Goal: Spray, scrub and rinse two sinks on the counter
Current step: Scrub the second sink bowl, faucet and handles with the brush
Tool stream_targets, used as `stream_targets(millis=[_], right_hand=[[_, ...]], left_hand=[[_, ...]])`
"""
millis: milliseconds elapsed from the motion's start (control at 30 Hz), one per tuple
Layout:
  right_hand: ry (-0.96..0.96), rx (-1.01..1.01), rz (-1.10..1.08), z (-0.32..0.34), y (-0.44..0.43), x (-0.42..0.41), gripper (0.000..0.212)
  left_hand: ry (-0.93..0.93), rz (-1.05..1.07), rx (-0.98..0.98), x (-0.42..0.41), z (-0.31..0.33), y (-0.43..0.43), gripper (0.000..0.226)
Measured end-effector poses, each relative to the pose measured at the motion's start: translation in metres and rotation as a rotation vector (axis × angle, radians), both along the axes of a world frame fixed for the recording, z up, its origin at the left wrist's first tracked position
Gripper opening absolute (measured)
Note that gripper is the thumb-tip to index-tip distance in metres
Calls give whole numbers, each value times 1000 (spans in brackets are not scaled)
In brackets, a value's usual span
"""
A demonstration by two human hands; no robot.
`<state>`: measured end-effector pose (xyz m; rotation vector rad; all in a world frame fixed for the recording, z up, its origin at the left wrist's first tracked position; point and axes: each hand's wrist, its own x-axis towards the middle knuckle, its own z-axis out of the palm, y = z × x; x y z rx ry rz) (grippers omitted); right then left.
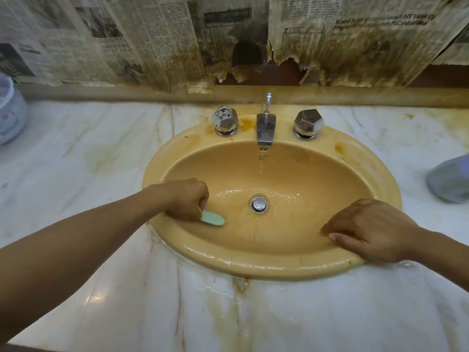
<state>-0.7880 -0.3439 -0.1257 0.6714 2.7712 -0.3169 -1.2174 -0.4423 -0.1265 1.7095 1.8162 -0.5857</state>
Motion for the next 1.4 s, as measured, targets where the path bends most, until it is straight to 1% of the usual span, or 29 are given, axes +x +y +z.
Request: stream_targets(millis=[67,100,133,200,233,267,300,400,433,533,567,667,700,800,833,867,900,933,967,1033,1067,1100,1167,1233,1333,1400], right_hand=[[10,-11,-26,-1,0,0,77],[11,-15,-33,-2,1,0,78],[13,-20,-34,-3,1,0,78],[21,-20,-31,-4,1,0,76],[22,-15,-33,-3,1,0,74],[20,-11,-34,-3,1,0,71],[18,-8,-32,-1,1,0,68],[0,1,-11,2,0,-3,58],[-3,0,-12,3,0,-3,57],[-7,-10,-30,4,-1,-4,54],[-12,-10,-34,5,-1,-4,54],[-50,-16,-38,6,0,-4,56],[-62,-20,-43,6,0,-4,55],[-103,-30,-97,9,-3,-7,55],[-114,-30,-148,10,-4,-9,54],[-136,-29,-215,12,-5,-14,50],[-151,-34,-294,11,-8,-22,46],[-131,-86,-400,10,-12,-34,40],[-22,-215,-543,6,-16,-50,34],[301,-632,-888,-1,-23,-89,19],[405,-809,-1017,-2,-25,-108,17],[458,-928,-1095,-2,-26,-125,19],[493,-1057,-1163,-1,-29,-151,27],[499,-1106,-1174,1,-33,-169,30],[502,-1144,-1229,5,-38,-182,21],[520,-1157,-1317,8,-39,-184,17]], left_hand=[[123,-38,228,2,-8,11,15],[120,-19,306,10,-15,16,16],[55,16,317,23,-24,19,17],[-178,34,190,55,-39,21,17],[-256,0,109,67,-43,21,16],[-274,-40,71,72,-43,24,15],[-250,-58,92,69,-42,31,15],[-83,-22,245,46,-38,42,14],[-70,-25,230,42,-38,39,14],[-139,-124,36,49,-37,29,15],[-119,-143,36,50,-35,29,14],[22,-114,203,36,-29,36,12],[4,-77,192,33,-28,36,11],[-172,-28,8,38,-28,24,15],[-206,-10,3,40,-30,19,13],[-232,8,49,42,-32,14,10],[-275,62,117,43,-33,10,12],[-357,183,186,46,-35,7,18],[-488,364,228,49,-35,4,20],[-771,712,283,61,-33,-2,19],[-871,825,320,67,-30,-3,19],[-931,885,352,72,-27,-4,20],[-1012,941,398,84,-21,-2,22],[-1081,953,423,97,-18,-2,20],[-1101,934,445,115,-17,-4,16],[-1131,939,444,119,-16,-6,22]])
